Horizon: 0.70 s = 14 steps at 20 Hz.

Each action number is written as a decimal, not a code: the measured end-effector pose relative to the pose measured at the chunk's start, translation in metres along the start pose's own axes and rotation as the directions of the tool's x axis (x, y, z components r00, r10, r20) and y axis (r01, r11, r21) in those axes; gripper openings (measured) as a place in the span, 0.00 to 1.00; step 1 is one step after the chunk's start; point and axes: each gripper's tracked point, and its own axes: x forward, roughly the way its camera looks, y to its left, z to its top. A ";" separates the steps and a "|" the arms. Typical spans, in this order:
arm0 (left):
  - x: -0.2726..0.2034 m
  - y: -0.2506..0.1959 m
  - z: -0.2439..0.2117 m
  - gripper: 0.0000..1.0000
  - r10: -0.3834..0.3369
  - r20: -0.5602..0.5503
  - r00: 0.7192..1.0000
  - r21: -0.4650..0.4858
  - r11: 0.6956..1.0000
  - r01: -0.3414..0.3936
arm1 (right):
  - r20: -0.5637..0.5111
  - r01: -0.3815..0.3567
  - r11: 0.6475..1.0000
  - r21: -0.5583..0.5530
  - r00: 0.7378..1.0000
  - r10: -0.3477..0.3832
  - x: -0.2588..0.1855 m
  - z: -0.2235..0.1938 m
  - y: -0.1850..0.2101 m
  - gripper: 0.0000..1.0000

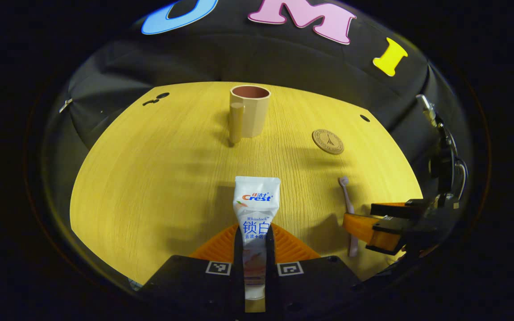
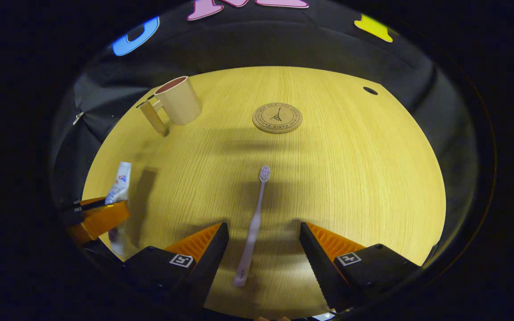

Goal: Put the toothbrush and toothpaste on the desktop into the cup, then pick up the cup and place it on the coaster on the desktop.

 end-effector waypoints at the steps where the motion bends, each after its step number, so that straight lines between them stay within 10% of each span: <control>1: -0.005 0.003 0.002 0.23 0.005 0.008 1.000 0.000 1.000 -0.005 | -0.011 0.006 1.000 0.000 1.000 -0.006 0.002 -0.001 0.000 0.99; 6: -0.016 0.014 0.002 0.23 0.033 0.021 0.999 0.006 0.999 -0.033 | -0.033 0.060 0.998 -0.021 0.998 -0.061 0.005 -0.002 -0.004 0.98; 14: -0.020 0.016 -0.009 0.23 0.023 0.009 1.000 0.024 0.999 -0.023 | -0.106 0.046 0.998 -0.036 0.993 -0.050 0.002 -0.009 0.005 0.43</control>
